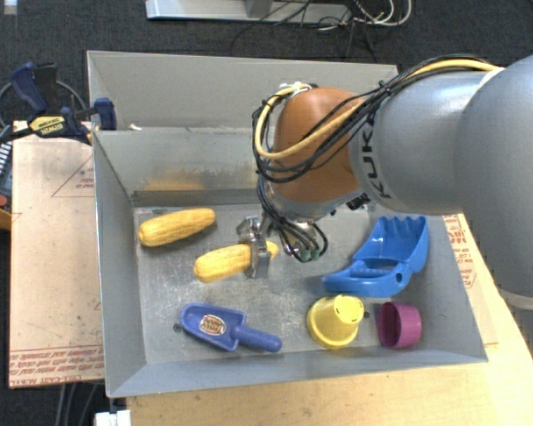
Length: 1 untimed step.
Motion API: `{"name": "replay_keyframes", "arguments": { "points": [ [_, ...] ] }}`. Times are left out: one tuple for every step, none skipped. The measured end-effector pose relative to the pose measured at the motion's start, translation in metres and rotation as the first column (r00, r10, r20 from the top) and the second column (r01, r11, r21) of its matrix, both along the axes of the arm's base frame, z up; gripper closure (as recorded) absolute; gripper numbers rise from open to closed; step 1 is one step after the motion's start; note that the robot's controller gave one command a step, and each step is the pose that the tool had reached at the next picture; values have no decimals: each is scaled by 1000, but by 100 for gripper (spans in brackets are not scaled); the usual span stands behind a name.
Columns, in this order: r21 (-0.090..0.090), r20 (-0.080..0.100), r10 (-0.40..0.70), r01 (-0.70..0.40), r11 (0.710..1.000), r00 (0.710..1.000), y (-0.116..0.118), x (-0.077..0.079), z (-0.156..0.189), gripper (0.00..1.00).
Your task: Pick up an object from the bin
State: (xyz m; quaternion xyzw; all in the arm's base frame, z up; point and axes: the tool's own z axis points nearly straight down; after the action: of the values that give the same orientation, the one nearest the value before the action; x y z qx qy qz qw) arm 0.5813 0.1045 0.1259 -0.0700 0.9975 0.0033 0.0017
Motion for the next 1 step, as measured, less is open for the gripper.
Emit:
{"name": "replay_keyframes", "arguments": {
  "points": [
    [-2,-13,-7,7,1000,1000,-1,-10,52,100]
  ]
}}
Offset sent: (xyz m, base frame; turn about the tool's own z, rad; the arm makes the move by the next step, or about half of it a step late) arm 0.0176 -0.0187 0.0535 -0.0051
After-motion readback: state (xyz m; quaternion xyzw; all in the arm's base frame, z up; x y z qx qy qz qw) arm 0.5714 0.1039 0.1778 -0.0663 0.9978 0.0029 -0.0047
